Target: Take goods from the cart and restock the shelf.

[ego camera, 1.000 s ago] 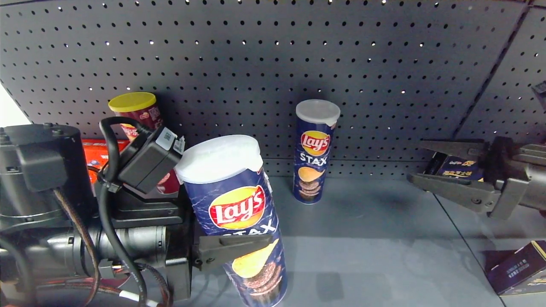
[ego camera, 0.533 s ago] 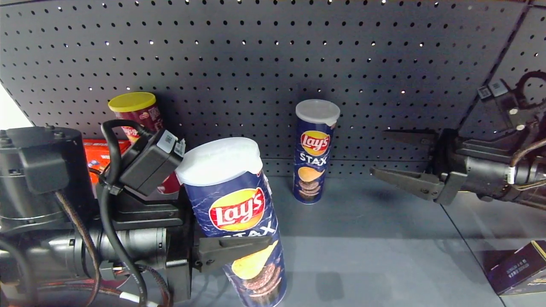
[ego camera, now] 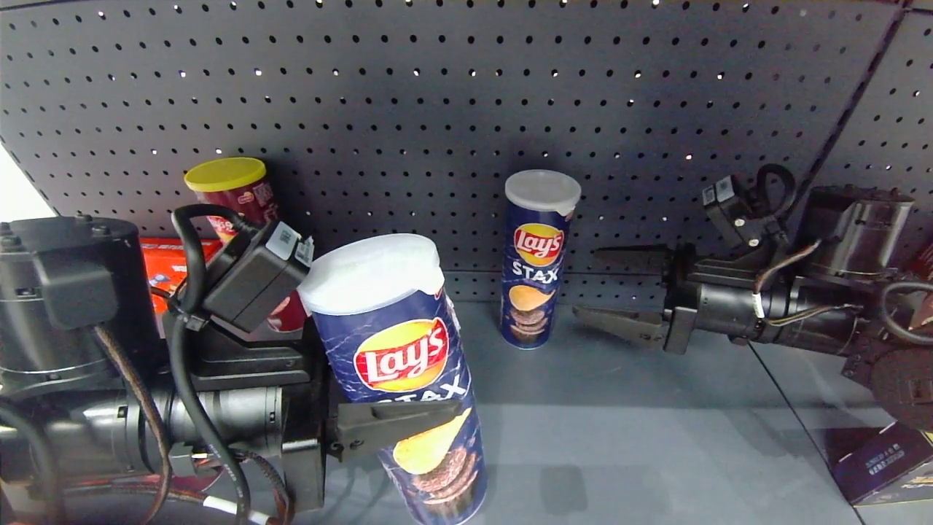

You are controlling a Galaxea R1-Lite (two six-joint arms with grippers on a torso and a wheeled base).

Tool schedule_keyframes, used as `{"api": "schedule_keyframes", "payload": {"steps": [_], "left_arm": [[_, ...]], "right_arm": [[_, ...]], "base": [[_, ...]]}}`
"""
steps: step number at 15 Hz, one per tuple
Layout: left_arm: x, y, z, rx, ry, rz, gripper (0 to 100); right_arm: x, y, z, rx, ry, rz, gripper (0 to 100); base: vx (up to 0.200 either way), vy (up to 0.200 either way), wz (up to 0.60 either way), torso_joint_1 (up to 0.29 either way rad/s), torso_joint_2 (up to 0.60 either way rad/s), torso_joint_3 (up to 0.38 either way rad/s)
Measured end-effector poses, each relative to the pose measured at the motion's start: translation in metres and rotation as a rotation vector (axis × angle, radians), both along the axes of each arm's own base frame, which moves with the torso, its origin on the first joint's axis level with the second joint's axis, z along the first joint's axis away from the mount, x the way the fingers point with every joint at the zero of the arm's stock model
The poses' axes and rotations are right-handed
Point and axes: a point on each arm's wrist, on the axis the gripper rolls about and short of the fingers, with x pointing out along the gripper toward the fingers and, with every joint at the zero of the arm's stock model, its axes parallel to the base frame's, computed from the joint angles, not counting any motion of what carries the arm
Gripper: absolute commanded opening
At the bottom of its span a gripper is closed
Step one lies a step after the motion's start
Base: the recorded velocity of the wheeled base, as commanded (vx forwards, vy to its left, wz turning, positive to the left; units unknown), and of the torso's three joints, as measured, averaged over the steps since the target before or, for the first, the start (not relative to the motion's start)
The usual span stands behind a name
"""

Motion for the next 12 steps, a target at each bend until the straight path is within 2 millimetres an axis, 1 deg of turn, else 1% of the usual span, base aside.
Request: {"api": "schedule_keyframes", "payload": {"steps": [6, 12], "left_arm": [[0.000, 0.000, 0.000, -0.001, -0.001, 0.001, 0], [0.000, 0.000, 0.001, -0.002, -0.001, 0.002, 0]], "right_arm": [[0.025, 0.018, -0.015, -0.013, 0.030, 0.023, 100], [0.035, 0.028, -0.030, -0.028, 0.060, 0.038, 100]], "base": [[0.000, 0.000, 0.00, 0.000, 0.00, 0.000], [0.000, 0.000, 0.00, 0.000, 0.00, 0.000]]}}
